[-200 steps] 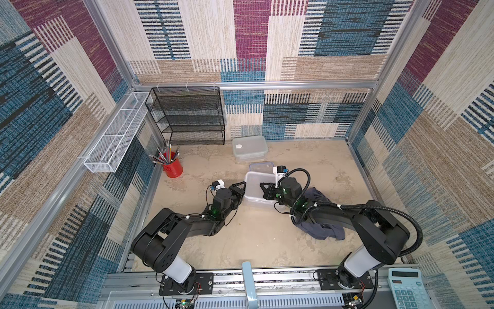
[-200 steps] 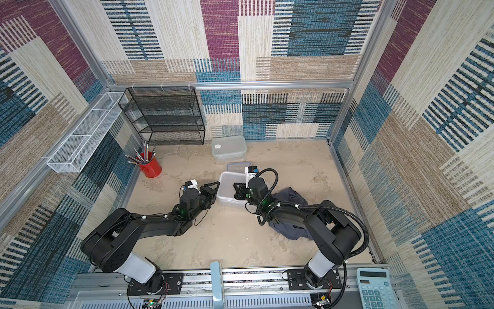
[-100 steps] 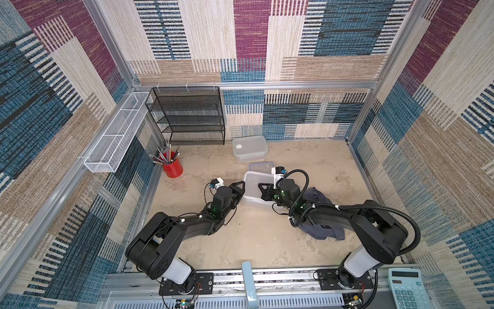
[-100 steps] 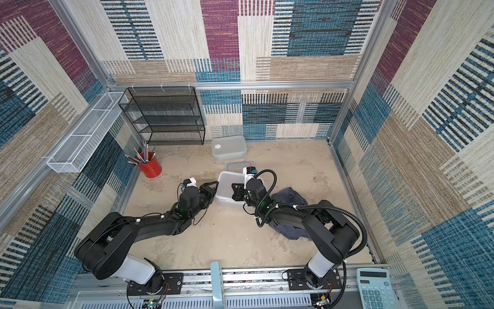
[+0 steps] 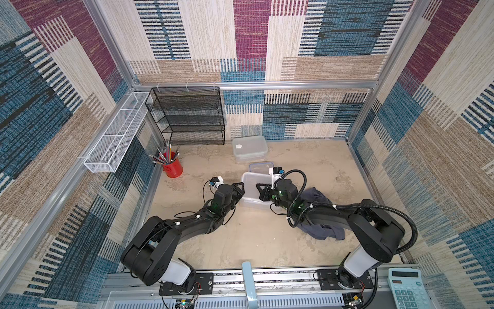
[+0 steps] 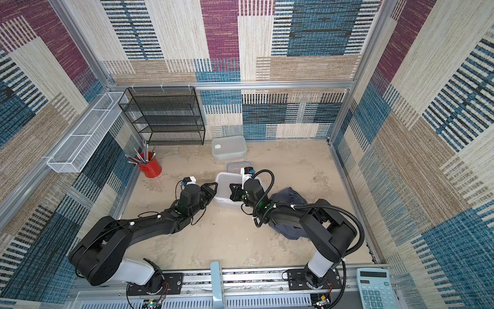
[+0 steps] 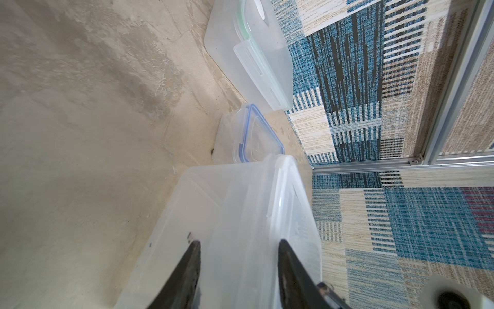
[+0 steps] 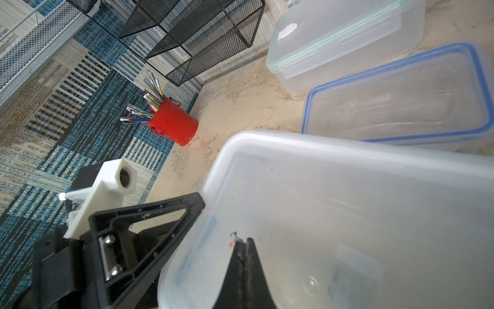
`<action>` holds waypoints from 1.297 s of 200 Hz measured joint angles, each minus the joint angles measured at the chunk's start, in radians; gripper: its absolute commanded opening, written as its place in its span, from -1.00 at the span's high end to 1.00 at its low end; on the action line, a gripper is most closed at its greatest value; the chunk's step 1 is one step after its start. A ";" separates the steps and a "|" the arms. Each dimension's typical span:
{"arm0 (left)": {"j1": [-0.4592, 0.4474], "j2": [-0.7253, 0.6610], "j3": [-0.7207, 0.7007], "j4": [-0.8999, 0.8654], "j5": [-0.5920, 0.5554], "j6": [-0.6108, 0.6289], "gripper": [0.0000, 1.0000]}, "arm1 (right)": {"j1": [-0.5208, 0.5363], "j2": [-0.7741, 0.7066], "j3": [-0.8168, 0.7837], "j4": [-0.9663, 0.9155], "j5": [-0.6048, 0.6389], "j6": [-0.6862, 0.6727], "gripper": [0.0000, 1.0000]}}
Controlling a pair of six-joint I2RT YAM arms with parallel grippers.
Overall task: Wipe the insides of the lunch boxes
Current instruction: Open the fastener of the lunch box.
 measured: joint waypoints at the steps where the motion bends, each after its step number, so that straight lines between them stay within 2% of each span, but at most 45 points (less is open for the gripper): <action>1: 0.000 0.000 0.000 0.000 -0.001 0.000 1.00 | 0.000 0.000 0.000 0.000 0.001 0.000 1.00; 65: -0.003 -0.023 0.018 -0.085 -0.039 0.023 1.00 | 0.011 0.008 0.002 0.010 0.022 0.000 1.00; 103: 0.015 -0.002 -0.007 -0.018 -0.011 0.017 1.00 | 0.011 0.016 0.002 0.033 0.008 0.011 1.00; 120: 0.030 0.021 -0.030 0.052 0.016 -0.009 0.99 | 0.011 0.021 0.002 0.046 -0.001 0.019 1.00; 147: 0.053 0.054 -0.078 0.184 0.064 -0.067 0.66 | 0.011 0.023 0.001 0.051 -0.018 0.026 1.00; 185: 0.071 0.128 -0.121 0.378 0.114 -0.153 0.34 | 0.011 0.023 -0.001 0.053 -0.032 0.027 1.00; 205: 0.074 0.196 -0.134 0.515 0.124 -0.197 0.29 | 0.011 0.023 -0.001 0.053 -0.032 0.027 1.00; 237: 0.083 0.344 -0.138 0.761 0.117 -0.336 0.20 | 0.011 0.023 -0.003 0.053 -0.042 0.042 1.00; 259: 0.085 0.413 -0.137 0.861 0.109 -0.412 0.19 | 0.012 0.022 -0.004 0.053 -0.043 0.049 1.00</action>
